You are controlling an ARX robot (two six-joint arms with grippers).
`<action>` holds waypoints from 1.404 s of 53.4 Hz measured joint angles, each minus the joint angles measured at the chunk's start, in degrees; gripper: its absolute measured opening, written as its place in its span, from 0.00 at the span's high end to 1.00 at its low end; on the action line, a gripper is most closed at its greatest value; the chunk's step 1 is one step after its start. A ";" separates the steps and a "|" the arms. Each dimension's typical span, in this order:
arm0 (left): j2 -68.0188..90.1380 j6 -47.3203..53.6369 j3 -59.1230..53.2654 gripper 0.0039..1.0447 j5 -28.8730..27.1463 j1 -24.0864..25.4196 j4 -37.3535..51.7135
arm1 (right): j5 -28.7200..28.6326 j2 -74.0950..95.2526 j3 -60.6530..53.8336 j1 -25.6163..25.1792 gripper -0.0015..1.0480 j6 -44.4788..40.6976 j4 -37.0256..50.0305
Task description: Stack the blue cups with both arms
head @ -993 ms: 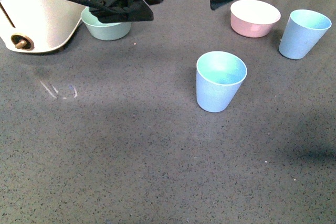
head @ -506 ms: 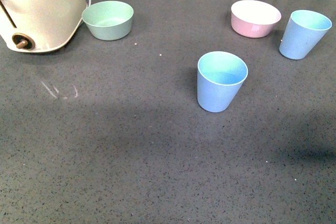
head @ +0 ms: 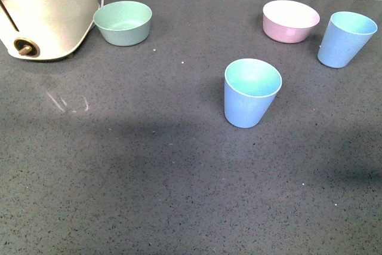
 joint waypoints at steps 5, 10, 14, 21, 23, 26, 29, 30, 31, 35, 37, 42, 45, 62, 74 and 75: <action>-3.52 0.04 -1.29 0.99 1.27 1.07 -2.12 | 0.07 0.00 0.00 0.00 0.09 0.00 0.00; -6.34 0.11 -3.85 0.99 2.29 2.36 -1.53 | 0.09 0.02 0.00 0.00 0.09 0.00 0.00; -7.58 0.13 -5.09 0.99 5.42 4.37 -2.29 | 0.07 0.00 0.00 0.00 0.09 0.00 0.00; -13.49 0.15 -6.19 0.99 7.23 7.69 -7.48 | 0.13 0.00 0.00 0.00 0.09 0.00 0.00; -15.30 0.15 -6.19 0.99 7.56 7.69 -8.92 | 0.13 0.02 0.00 0.00 0.09 0.00 0.00; -17.05 0.15 -6.19 0.99 7.78 7.69 -10.40 | 0.13 0.00 0.00 0.00 0.09 0.00 0.00; -18.99 0.15 -6.19 0.99 7.78 7.74 -12.22 | 0.13 0.02 0.00 0.00 0.09 0.00 0.00; -19.74 0.15 -6.19 0.99 7.76 7.74 -12.98 | 0.13 0.02 0.00 0.00 0.09 0.00 0.00; -20.48 0.15 -6.21 0.99 7.76 7.74 -13.68 | 0.11 0.02 0.00 0.00 0.09 0.00 0.00; -24.22 0.15 -6.21 0.99 7.76 7.74 -17.03 | 0.13 0.02 0.00 0.00 0.09 0.00 0.00; -25.31 0.15 -6.21 0.99 7.76 7.74 -17.97 | 0.13 0.00 0.00 0.00 0.09 0.00 0.00; -27.95 0.15 -6.21 0.99 7.76 7.74 -20.52 | 0.13 0.00 0.00 0.00 0.09 0.00 0.00; -29.81 0.15 -6.23 0.99 7.76 7.74 -22.32 | 0.11 0.00 0.00 0.00 0.09 0.00 0.00; -38.18 0.17 -6.23 0.99 7.76 7.74 -30.42 | 0.13 0.00 0.00 0.00 0.09 0.00 0.00; -42.10 0.15 -6.23 0.99 7.76 7.74 -34.32 | 0.13 0.00 0.00 0.00 0.09 0.00 0.00; -42.40 0.15 -6.23 0.99 7.76 7.74 -34.62 | 0.13 0.00 0.00 0.00 0.09 0.00 0.00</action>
